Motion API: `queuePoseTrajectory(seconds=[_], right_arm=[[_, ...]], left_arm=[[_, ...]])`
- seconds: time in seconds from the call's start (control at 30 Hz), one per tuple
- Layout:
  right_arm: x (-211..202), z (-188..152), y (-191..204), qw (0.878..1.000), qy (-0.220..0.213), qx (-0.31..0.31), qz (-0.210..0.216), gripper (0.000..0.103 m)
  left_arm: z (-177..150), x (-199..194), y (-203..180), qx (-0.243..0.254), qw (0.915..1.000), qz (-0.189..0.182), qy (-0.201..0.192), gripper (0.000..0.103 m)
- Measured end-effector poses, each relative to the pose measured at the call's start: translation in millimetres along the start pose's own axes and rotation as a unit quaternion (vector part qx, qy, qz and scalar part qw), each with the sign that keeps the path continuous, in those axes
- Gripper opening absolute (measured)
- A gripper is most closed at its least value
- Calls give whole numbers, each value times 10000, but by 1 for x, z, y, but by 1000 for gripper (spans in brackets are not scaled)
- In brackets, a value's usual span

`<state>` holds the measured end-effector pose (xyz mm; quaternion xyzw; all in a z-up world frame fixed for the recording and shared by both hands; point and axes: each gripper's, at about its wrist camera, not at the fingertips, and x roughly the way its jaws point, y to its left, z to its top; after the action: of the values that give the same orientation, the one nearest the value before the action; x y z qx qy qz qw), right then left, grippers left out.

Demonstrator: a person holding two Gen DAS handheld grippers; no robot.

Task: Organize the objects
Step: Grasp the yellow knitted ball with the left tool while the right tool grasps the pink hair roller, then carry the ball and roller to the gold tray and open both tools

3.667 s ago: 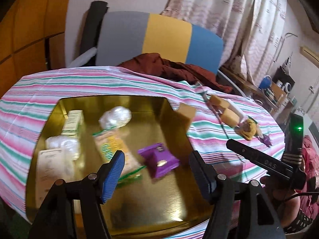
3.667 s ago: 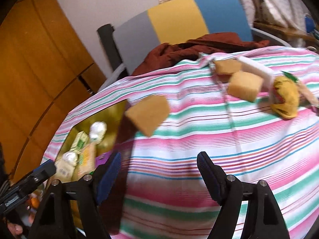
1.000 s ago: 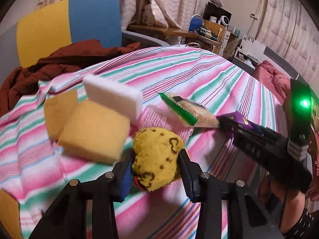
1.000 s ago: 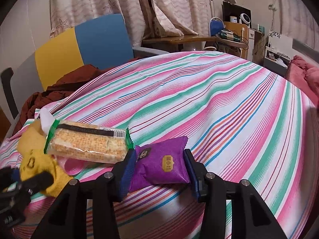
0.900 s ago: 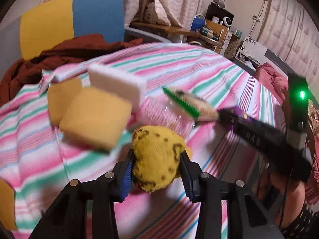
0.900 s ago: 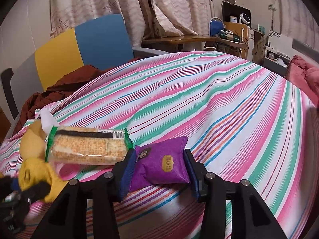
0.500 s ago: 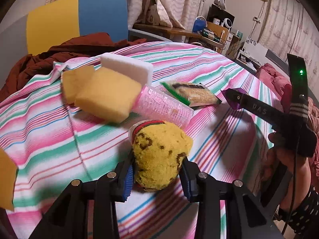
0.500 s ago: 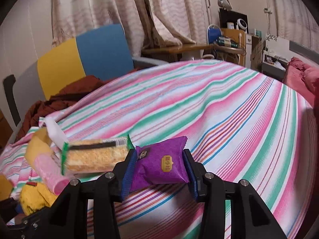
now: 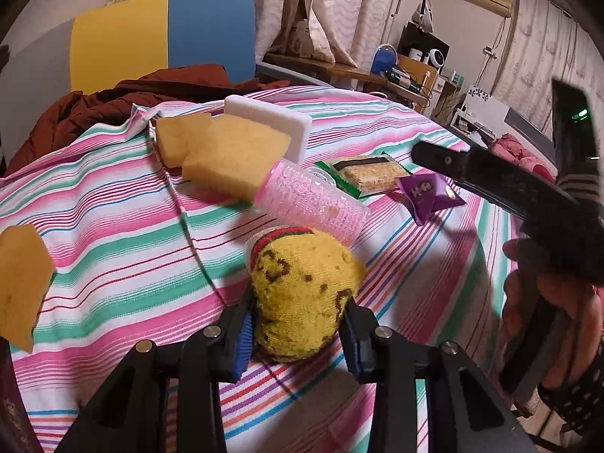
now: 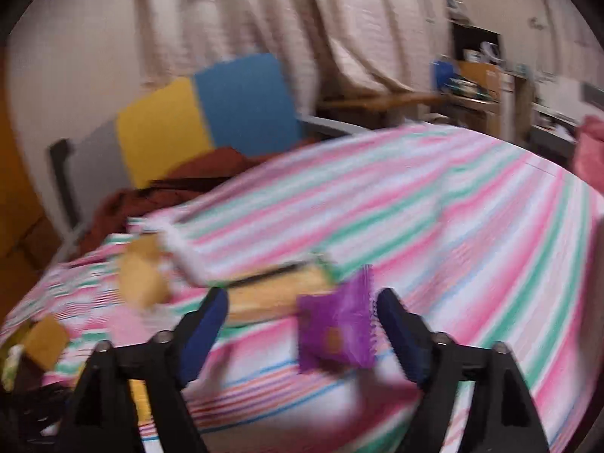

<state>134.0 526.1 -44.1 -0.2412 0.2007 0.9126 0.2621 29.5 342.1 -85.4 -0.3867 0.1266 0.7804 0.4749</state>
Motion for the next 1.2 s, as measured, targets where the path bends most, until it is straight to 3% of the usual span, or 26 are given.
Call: queuePoseTrajectory(seconds=[0.1, 0.27, 0.3, 0.33, 0.37, 0.57, 0.77, 1.03, 1.2], right_arm=[[4, -3, 34, 9961, 241, -364, 764, 85], [39, -10, 73, 9814, 1069, -650, 1459, 81], [53, -13, 76, 9754, 1380, -576, 1618, 78], [60, -15, 76, 9730, 1505, -535, 1666, 70], [66, -19, 77, 9714, 1623, -509, 1656, 69], [54, -22, 66, 9832, 1100, -217, 1443, 67], [27, -21, 36, 9961, 360, 475, 657, 67], [18, -26, 28, 9953, 425, 615, 609, 67], [6, -33, 35, 9963, 426, 458, 584, 67]], left_arm=[[-2, -2, 2, -27, 10000, -26, -11, 38], [-6, -7, 5, -50, 9999, -82, -48, 38], [-7, -7, 6, -59, 9999, -99, -56, 38], [-8, -8, 7, -69, 9999, -108, -58, 38], [-8, -8, 7, -84, 9999, -124, -60, 38], [-8, -8, 8, -97, 9998, -139, -76, 38], [-9, -8, 8, -98, 9998, -138, -85, 38], [-17, -19, 3, -36, 9999, 30, -127, 38], [-28, -41, 10, -371, 9991, -187, -123, 36]])
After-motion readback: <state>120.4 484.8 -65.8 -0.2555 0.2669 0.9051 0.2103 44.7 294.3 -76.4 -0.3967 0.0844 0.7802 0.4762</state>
